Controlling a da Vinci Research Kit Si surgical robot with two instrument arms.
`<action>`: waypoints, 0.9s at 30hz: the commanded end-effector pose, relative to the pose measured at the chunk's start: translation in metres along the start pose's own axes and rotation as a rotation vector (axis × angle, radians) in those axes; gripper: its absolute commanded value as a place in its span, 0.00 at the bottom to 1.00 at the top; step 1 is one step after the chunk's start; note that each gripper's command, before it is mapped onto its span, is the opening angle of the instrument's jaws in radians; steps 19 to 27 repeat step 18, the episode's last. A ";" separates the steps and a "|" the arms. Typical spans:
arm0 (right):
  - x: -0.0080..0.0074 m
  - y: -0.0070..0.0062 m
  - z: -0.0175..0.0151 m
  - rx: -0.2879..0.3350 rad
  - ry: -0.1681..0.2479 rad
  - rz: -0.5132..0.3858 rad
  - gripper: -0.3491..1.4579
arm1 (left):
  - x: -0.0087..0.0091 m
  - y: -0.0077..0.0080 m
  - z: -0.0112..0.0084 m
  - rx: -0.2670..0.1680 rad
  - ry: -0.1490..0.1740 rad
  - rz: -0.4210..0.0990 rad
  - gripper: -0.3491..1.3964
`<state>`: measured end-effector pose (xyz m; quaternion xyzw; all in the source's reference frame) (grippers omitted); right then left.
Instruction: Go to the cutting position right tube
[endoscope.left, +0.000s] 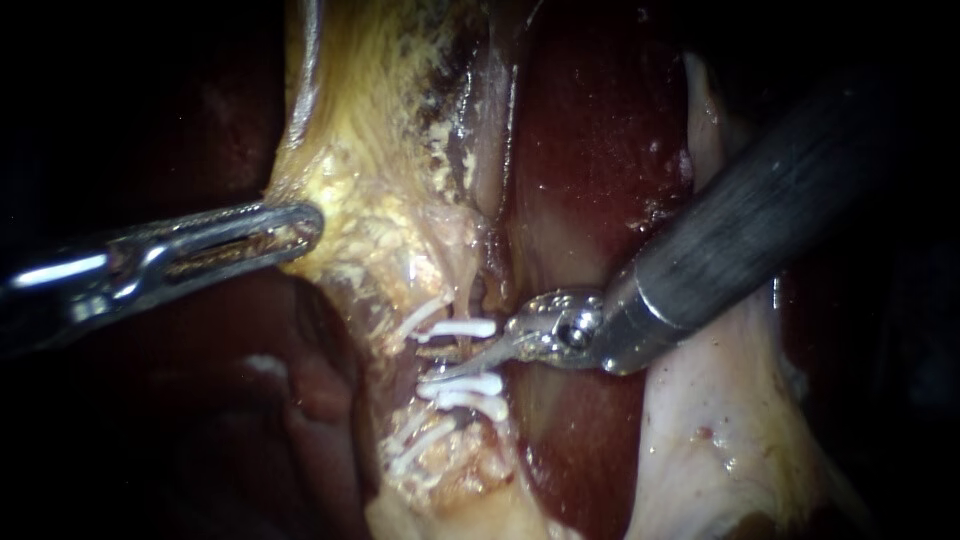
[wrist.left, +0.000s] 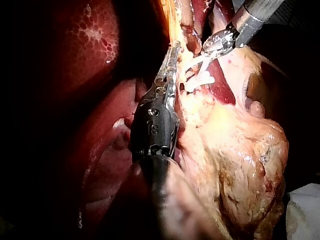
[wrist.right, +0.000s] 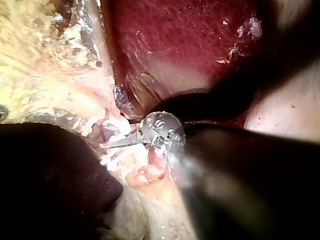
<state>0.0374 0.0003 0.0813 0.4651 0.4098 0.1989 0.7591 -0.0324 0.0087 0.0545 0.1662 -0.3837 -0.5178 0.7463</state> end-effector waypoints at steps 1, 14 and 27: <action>0.0000 0.0000 0.0000 0.000 0.000 0.000 0.27 | 0.0000 0.0000 0.0000 0.000 0.000 0.000 0.00; -0.0001 0.0000 -0.0002 0.001 -0.001 -0.001 0.40 | 0.0000 0.0000 0.0000 0.000 0.000 0.000 0.00; -0.0001 0.0000 -0.0002 0.001 -0.001 -0.001 0.40 | 0.0000 0.0000 0.0001 0.000 0.000 0.000 0.00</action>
